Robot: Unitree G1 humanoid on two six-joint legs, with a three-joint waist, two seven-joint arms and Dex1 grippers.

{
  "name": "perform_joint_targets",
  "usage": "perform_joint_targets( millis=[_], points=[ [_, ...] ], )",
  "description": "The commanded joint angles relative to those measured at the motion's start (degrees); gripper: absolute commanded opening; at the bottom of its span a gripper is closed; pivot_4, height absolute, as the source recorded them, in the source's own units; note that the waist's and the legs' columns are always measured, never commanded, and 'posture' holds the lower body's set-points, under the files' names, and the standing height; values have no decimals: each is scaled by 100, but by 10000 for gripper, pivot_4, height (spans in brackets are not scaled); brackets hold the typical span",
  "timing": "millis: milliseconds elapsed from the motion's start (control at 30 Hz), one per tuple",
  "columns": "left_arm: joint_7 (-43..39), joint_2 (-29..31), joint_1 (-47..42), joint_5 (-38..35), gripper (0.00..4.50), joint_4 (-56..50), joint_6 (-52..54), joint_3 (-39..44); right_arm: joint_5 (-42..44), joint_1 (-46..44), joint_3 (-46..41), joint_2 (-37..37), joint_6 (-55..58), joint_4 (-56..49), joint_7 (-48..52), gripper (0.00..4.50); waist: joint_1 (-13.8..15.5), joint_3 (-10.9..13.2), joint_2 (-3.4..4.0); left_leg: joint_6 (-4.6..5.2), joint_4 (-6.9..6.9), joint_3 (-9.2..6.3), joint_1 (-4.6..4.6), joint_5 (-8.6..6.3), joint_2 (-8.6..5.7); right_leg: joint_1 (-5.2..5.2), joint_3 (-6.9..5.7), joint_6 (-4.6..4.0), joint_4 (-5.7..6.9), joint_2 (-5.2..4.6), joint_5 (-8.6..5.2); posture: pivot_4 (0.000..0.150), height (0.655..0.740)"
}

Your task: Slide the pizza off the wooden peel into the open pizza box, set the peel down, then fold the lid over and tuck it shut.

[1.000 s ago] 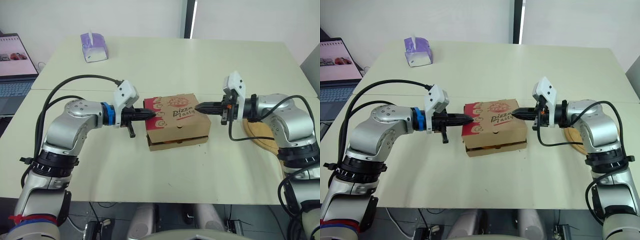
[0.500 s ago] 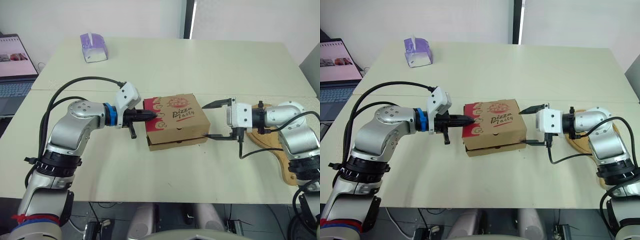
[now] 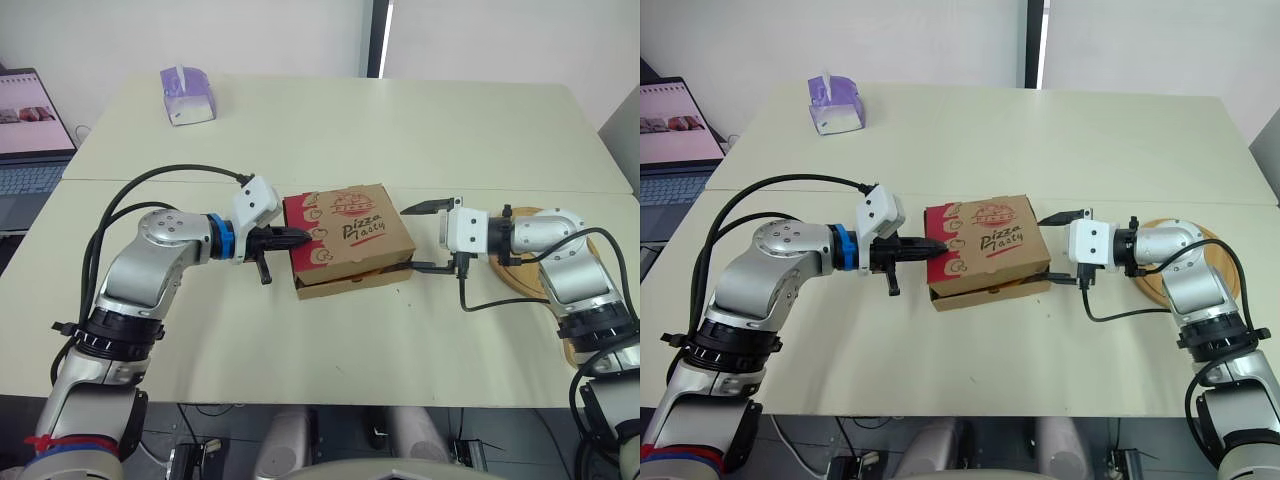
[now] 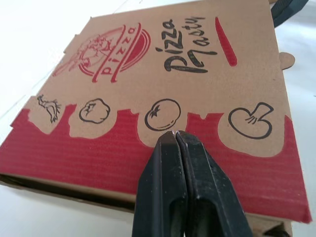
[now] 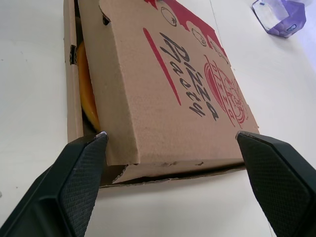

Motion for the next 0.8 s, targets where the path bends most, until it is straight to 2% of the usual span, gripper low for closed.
perform_joint_targets(
  millis=[33,367,633,733,800],
  points=[
    [-87,6,58,92,0,-89,-161,-91,5,-33,-73,-23,-71,-110,-100,44583,0,0,0,0,0,0,0,0,0,0,0,0,0,0,0,1500,7400],
    [-158,-15,73,249,0,23,-330,-175,-37,95,-29,-41,34,-202,-83,44583,2,0,0,0,2,0,0,0,0,0,0,0,3,0,0,1500,7400],
    [-192,1,40,302,0,99,-392,-161,968,250,-428,-361,913,-735,448,44583,9,0,0,1,4,-1,0,0,0,1,-1,0,3,0,0,1500,7400],
    [-206,1,14,320,0,152,-428,-153,1354,94,-635,-404,1556,-677,467,38856,9,0,0,1,5,-1,0,-1,0,3,-1,0,3,0,0,1500,7400],
    [-211,-3,-6,337,0,190,-456,-156,1547,-107,-719,-321,2052,-555,363,32351,6,0,0,1,6,-1,0,-1,0,2,0,0,5,0,0,1500,7400]
  ],
)
